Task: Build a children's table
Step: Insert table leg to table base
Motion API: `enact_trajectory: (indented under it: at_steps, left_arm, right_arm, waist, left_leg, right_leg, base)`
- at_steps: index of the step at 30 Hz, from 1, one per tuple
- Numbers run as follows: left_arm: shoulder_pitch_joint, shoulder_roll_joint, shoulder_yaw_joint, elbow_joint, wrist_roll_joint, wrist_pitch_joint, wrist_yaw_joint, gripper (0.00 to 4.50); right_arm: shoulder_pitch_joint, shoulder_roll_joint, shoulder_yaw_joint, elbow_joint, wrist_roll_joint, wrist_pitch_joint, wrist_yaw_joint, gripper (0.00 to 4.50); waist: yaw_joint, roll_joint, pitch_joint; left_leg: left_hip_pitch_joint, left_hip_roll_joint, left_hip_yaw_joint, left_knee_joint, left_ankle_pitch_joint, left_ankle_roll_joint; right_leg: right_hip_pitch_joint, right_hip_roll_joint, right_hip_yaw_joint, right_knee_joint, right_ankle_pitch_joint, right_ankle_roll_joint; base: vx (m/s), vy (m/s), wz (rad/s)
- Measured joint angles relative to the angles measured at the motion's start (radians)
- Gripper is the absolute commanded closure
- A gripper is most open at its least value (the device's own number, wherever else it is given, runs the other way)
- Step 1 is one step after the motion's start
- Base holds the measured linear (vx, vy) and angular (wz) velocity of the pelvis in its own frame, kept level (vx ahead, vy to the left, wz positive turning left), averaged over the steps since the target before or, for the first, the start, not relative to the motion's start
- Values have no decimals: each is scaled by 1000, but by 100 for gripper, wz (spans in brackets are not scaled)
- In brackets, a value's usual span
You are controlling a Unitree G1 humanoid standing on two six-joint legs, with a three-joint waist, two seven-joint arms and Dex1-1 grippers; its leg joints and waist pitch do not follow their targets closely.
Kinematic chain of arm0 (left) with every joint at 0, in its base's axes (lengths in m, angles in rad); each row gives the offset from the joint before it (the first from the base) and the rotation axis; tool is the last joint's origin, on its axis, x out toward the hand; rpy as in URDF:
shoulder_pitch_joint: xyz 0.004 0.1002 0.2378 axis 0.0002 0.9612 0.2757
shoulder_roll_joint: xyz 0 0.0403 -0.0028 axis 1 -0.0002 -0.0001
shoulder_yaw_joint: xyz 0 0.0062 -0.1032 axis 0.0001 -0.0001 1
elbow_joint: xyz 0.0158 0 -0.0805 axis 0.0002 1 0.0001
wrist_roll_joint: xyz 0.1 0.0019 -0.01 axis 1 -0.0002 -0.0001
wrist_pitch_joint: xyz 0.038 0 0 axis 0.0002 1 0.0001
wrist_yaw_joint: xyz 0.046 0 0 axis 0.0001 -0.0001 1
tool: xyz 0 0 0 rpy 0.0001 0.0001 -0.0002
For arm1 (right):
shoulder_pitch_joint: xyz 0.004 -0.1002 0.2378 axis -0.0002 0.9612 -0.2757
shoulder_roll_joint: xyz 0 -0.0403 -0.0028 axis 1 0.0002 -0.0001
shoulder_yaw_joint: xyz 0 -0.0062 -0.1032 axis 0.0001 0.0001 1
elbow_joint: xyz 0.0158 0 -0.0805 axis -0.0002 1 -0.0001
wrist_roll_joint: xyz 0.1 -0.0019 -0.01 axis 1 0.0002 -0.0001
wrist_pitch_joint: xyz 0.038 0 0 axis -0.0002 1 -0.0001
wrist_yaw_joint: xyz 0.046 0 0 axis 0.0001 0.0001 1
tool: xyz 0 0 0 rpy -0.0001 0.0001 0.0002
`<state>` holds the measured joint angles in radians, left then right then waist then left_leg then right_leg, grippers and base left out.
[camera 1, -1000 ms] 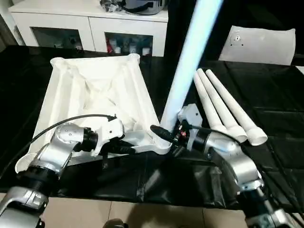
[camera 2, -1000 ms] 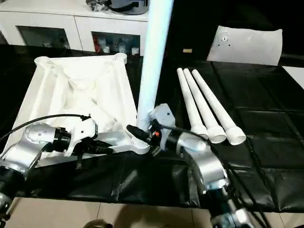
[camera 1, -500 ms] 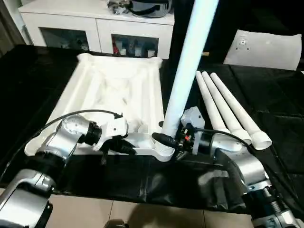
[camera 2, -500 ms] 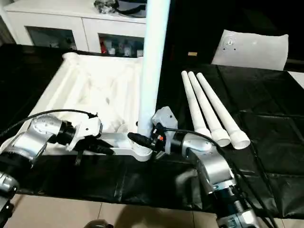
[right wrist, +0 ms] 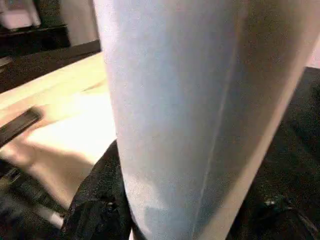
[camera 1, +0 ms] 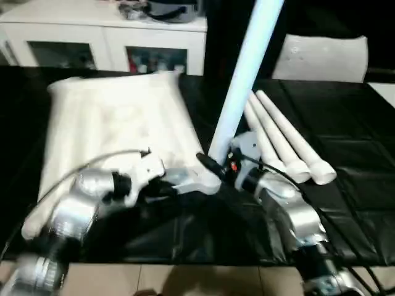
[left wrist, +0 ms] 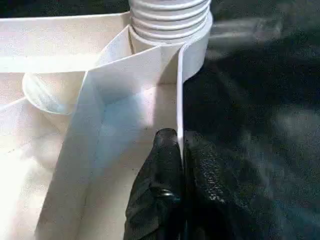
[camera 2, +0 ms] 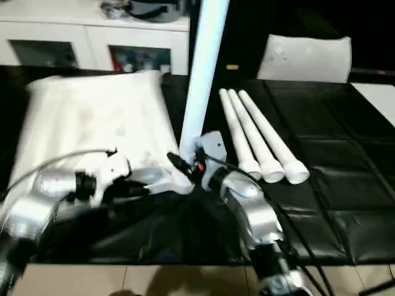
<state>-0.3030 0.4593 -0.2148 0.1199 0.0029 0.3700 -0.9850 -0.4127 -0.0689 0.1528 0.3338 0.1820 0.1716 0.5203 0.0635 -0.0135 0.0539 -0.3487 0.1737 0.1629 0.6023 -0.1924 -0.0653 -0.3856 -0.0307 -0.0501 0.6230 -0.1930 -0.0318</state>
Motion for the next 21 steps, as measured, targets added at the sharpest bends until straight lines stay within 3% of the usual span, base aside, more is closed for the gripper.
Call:
enact_trajectory:
  at_steps: [1, 4, 7, 13, 15, 21]
  left_arm:
    - [33, -25, -1, -77, 16, 75, 46, 450]
    - [58, -84, -39, -170, 34, 179, 102, 450]
    - [57, -103, -60, -186, 51, 201, 131, 450]
    - [48, -81, -78, -211, 71, 234, 162, 450]
    - [46, -78, -78, -204, 72, 224, 165, 450]
    - [24, -23, -87, -116, 64, 44, 112, 450]
  right_arm:
    - [-35, 23, -11, 49, -2, -4, -35, 262]
    - [-102, 46, -47, 131, -1, -2, -101, 262]
    - [-114, 48, -54, 156, -4, 6, -105, 262]
    - [-116, 51, -56, 190, -6, -2, -97, 262]
    - [-108, 55, -69, 188, 3, -17, -95, 262]
    - [-58, 53, -107, 137, 61, -32, -47, 262]
  waist:
    - [-6, 0, 0]
    - [-3, -1, 0]
    - [6, -1, 0]
    - [2, -2, -1]
    - [1, -1, -1]
    - [9, 1, 1]
  left_leg:
    - [0, 0, 0, 0, 0, 0]
    - [-1, 0, 1, 0, 0, 0]
    - [-1, 0, 1, 0, 0, 0]
    - [0, 0, 1, 0, 0, 0]
    - [-1, 0, 1, 0, 0, 0]
    - [-4, 0, 0, -1, 0, 0]
  right_leg:
    - [-1, 0, 0, 0, 0, -1]
    - [-1, 0, 0, -1, 0, 0]
    - [1, 0, 0, -2, 0, 1]
    - [1, 0, 0, -3, 0, 1]
    - [1, 0, 0, -3, 0, 1]
    - [0, 0, -1, -6, 0, 1]
  base:
    - [0, 0, 0]
    - [0, 0, 0]
    - [0, 0, 0]
    - [0, 0, 0]
    - [0, 0, 0]
    - [0, 0, 0]
